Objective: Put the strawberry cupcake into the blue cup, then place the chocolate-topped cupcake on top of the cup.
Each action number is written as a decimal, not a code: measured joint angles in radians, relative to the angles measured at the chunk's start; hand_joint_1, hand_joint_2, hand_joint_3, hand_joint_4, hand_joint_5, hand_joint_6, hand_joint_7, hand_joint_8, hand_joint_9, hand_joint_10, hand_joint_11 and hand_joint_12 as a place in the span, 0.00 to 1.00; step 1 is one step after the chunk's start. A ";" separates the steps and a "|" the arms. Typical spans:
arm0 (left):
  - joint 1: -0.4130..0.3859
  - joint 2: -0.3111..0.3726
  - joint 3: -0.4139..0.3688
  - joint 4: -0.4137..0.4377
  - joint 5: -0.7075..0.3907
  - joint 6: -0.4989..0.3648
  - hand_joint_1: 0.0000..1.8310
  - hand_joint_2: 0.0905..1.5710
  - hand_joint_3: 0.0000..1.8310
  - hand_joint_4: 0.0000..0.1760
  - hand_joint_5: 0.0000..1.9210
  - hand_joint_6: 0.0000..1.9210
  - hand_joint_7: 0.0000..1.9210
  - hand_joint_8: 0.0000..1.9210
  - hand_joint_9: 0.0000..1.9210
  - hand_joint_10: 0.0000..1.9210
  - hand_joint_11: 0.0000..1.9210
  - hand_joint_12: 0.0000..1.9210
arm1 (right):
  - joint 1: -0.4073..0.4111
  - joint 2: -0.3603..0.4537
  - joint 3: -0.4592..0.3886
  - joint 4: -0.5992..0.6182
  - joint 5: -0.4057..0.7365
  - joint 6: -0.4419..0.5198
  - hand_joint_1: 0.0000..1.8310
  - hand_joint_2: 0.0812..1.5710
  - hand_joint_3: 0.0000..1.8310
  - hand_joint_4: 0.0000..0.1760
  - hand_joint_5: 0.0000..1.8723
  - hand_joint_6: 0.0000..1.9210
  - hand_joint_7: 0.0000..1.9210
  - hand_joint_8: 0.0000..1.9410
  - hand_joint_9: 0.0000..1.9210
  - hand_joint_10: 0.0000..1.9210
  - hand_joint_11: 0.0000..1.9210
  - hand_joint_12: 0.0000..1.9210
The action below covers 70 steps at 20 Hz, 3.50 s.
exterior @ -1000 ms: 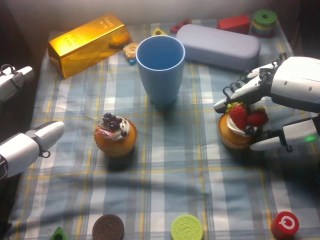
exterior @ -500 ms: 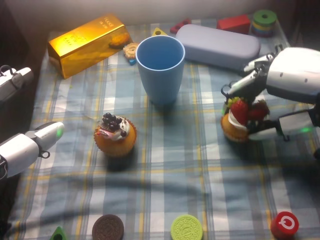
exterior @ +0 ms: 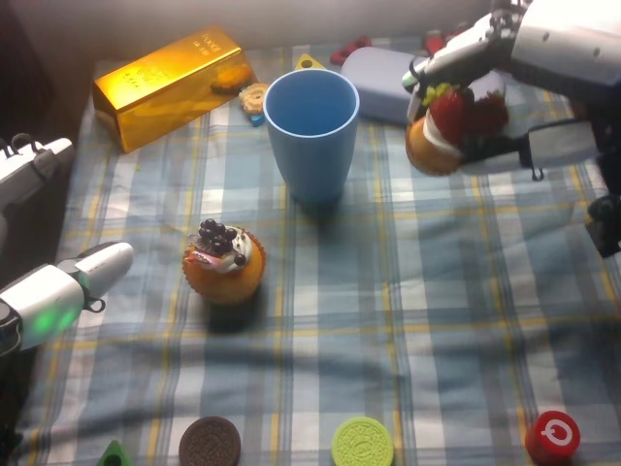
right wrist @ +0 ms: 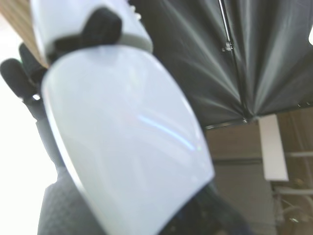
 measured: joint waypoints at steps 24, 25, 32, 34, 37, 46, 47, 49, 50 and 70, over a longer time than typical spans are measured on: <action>-0.014 -0.006 0.023 0.005 0.039 0.000 0.37 0.62 0.00 0.38 0.21 0.00 0.16 0.00 0.14 0.00 0.00 0.34 | 0.175 -0.196 0.212 -0.041 -0.014 0.083 0.56 0.70 0.00 0.72 0.51 0.53 0.63 0.00 0.66 0.01 0.39 0.56; -0.014 -0.006 0.023 0.006 0.040 0.000 0.37 0.62 0.00 0.38 0.21 0.00 0.16 0.00 0.13 0.00 0.00 0.34 | 0.186 -0.207 0.223 -0.028 -0.018 0.083 0.56 0.70 0.00 0.54 0.51 0.53 0.64 0.00 0.67 0.01 0.40 0.58; -0.022 -0.006 0.026 0.006 0.046 0.000 0.39 0.62 0.00 0.39 0.22 0.00 0.16 0.00 0.14 0.00 0.00 0.37 | 0.197 -0.220 0.226 -0.051 -0.019 0.083 0.49 0.67 0.00 0.00 0.42 0.00 0.54 0.00 0.59 0.00 0.40 0.48; -0.022 -0.007 0.027 0.007 0.053 0.000 0.40 0.61 0.00 0.47 0.22 0.00 0.16 0.00 0.13 0.00 0.00 0.36 | 0.208 -0.221 0.232 -0.061 -0.025 0.084 0.45 0.66 0.00 0.00 0.45 0.00 0.61 0.01 0.62 0.01 0.42 0.43; -0.023 -0.006 0.027 0.010 0.066 0.002 0.39 0.62 0.00 0.50 0.22 0.00 0.17 0.00 0.15 0.01 0.01 0.37 | 0.226 -0.236 0.245 -0.034 -0.026 0.083 0.56 0.70 0.00 0.23 0.57 0.33 0.63 0.00 0.67 0.00 0.49 0.43; -0.025 -0.006 0.034 0.014 0.070 0.003 0.37 0.63 0.00 0.45 0.21 0.00 0.16 0.00 0.13 0.00 0.00 0.34 | 0.227 -0.269 0.242 -0.052 -0.027 0.085 0.48 0.67 0.00 0.00 0.49 0.00 0.57 0.00 0.63 0.00 0.45 0.48; -0.025 -0.006 0.034 0.015 0.071 0.003 0.38 0.63 0.00 0.45 0.21 0.00 0.16 0.00 0.13 0.00 0.00 0.33 | 0.222 -0.274 0.242 -0.052 -0.025 0.088 0.49 0.68 0.00 0.00 0.48 0.00 0.58 0.00 0.65 0.01 0.46 0.53; -0.025 -0.006 0.034 0.008 0.072 0.003 0.38 0.63 0.00 0.45 0.22 0.00 0.17 0.00 0.15 0.01 0.01 0.34 | 0.215 -0.285 0.242 -0.071 -0.030 0.094 0.44 0.68 0.00 0.00 0.49 0.00 0.60 0.00 0.66 0.00 0.42 0.60; -0.025 -0.006 0.034 0.007 0.074 0.003 0.39 0.63 0.00 0.47 0.21 0.00 0.16 0.00 0.13 0.00 0.00 0.32 | 0.214 -0.288 0.242 -0.080 -0.031 0.096 0.44 0.67 0.00 0.00 0.50 0.00 0.59 0.00 0.65 0.00 0.40 0.62; -0.025 -0.006 0.034 0.008 0.075 0.003 0.38 0.62 0.00 0.37 0.22 0.00 0.16 0.00 0.14 0.00 0.00 0.34 | 0.205 -0.297 0.253 -0.156 -0.076 0.101 0.47 0.61 0.00 0.07 0.39 0.00 0.34 0.00 0.32 0.01 0.07 0.66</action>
